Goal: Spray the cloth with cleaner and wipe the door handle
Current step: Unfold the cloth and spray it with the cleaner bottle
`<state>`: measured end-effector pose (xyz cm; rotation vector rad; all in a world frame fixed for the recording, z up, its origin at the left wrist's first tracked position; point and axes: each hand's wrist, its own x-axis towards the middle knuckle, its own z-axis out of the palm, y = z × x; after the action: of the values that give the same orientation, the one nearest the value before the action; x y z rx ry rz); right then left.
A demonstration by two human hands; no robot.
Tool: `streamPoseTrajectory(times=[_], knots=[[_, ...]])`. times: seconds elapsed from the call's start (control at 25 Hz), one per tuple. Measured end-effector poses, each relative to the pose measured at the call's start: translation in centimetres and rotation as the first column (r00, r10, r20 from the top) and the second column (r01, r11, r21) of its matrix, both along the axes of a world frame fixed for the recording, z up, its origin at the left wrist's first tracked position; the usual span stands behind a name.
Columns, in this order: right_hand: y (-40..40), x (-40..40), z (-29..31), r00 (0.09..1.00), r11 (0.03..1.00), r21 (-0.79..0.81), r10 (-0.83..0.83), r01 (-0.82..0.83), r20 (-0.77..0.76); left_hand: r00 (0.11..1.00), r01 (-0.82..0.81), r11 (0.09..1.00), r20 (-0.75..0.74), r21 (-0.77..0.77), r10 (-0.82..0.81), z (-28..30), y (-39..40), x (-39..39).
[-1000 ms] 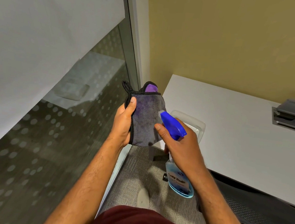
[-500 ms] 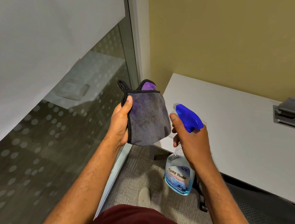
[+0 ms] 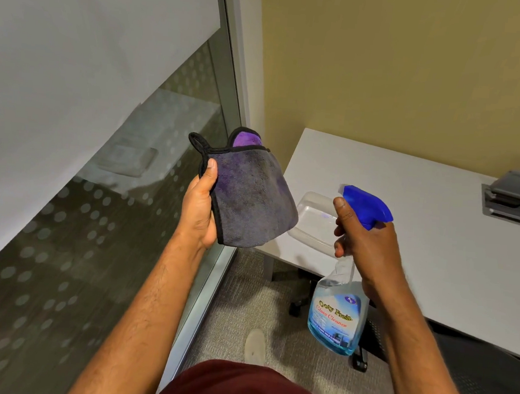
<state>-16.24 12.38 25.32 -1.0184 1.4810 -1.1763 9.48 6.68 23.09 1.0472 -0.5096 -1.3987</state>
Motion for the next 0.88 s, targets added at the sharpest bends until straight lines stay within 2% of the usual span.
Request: streamPoseTrajectory(times=[0.2,0.44,0.64,0.88], knots=[[1.3,1.5,1.2,0.992,0.988,-0.095,0.122,-0.120,0.014,1.000,-0.014,1.000,-0.002,0.028,0.014,0.4,-0.7,-0.3],[2.8,4.0,0.5,0.962,0.976,-0.064,0.193,-0.209,-0.195,0.999,-0.040,0.998,0.025,0.058,0.039,0.2,-1.1,-0.8],[2.4,3.5,0.3,0.983,0.983,-0.076,0.158,-0.165,-0.095,0.999,-0.038,0.997,0.001,0.060,0.038,0.1,-1.5,-0.3],[0.6,1.6,-0.3,0.997,1.000,-0.004,0.029,-0.029,-0.072,0.999,-0.035,0.998,-0.016,0.054,0.036,0.0,-1.8,0.0]])
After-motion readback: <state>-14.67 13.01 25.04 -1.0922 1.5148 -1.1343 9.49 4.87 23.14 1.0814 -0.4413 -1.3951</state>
